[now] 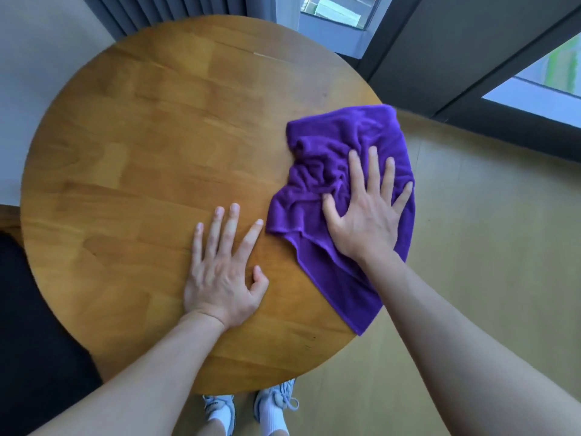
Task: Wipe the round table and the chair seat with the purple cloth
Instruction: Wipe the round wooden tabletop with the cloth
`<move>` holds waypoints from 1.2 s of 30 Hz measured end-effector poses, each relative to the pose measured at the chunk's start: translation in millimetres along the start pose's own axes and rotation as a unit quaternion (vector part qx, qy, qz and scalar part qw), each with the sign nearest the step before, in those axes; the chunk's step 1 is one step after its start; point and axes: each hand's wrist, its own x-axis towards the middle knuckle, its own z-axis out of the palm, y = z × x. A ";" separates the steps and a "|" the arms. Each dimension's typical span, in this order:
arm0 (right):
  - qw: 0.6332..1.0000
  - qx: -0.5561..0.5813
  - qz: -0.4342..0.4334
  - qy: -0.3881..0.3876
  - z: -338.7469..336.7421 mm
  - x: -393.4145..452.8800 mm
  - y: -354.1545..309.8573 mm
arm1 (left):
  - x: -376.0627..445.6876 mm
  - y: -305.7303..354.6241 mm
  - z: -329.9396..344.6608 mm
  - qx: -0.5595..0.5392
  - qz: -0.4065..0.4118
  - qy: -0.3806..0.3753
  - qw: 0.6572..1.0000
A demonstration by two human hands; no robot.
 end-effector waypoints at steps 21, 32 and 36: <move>0.997 0.039 0.064 0.032 -2.1 14.2 -1.7 | 0.4 0.3 -3.3 -0.010 -0.009 -0.001 1.000; 0.974 -0.016 -0.224 0.010 6.3 -43.2 18.6 | 1.4 -0.3 -5.4 -0.012 -0.009 -0.017 1.000; 0.984 0.016 -0.174 0.016 -11.1 20.7 26.8 | 2.0 0.4 -2.8 -0.022 -0.018 -0.007 1.000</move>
